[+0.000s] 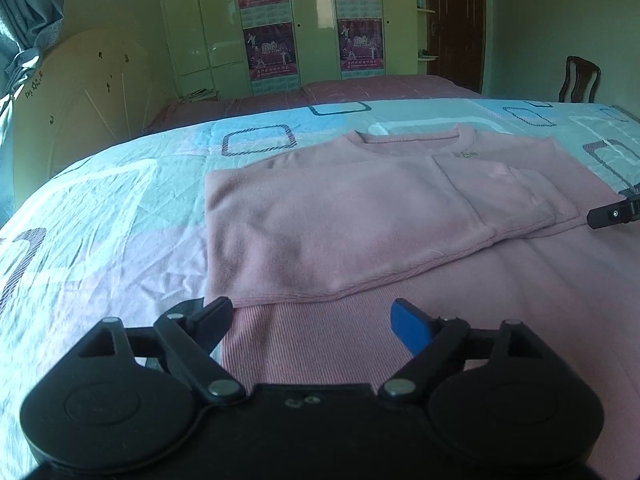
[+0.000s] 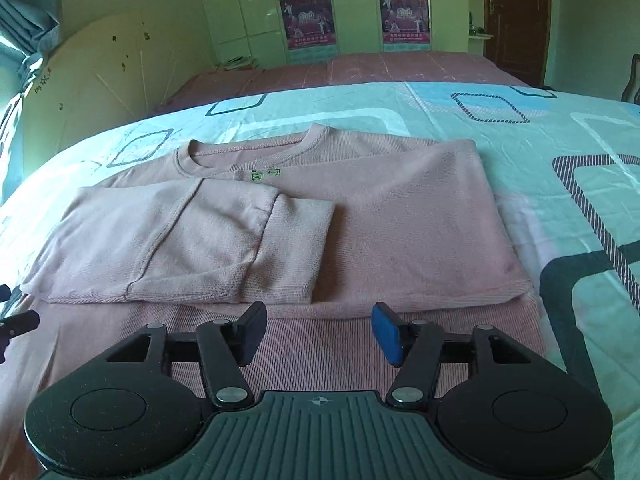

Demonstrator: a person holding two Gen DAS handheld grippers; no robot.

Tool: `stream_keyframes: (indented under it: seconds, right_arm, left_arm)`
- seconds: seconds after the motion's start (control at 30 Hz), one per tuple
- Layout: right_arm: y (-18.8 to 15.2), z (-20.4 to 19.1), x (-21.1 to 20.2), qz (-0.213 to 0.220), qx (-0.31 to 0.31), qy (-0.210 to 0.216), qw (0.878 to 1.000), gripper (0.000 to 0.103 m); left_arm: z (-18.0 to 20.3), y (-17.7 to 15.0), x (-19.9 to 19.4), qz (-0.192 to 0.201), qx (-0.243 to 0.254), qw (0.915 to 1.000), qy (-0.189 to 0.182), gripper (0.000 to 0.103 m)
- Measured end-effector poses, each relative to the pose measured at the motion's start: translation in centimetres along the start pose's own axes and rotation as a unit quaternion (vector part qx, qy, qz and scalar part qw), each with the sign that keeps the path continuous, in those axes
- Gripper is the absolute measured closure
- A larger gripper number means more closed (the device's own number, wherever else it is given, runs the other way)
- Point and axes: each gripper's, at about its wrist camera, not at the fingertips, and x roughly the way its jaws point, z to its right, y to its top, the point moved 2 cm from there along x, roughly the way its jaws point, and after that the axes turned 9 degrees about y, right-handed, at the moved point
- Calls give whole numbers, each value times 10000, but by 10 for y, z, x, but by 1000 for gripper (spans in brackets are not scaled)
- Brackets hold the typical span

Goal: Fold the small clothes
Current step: 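Withdraw both grippers and move them to the sweatshirt hem, then grasp the hem with the left gripper while the right gripper grasps the hem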

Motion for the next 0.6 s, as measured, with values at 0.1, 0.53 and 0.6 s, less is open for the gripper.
stream_keyframes:
  seconds: [0.1,0.53,0.6]
  right_arm:
    - [-7,1,-17,81,-35,149,9998,45]
    - [-54,31,-120,413,-68,500,9979,45]
    - [-66,40,-139,421,-1,627,9971,45]
  left_arm:
    - [6,-4,-17,34,-7,10000,86,18]
    - [0,-50,-100,-107,-857,9957,320,8]
    - [-9,-67,-121,21,-939,9950,337,4]
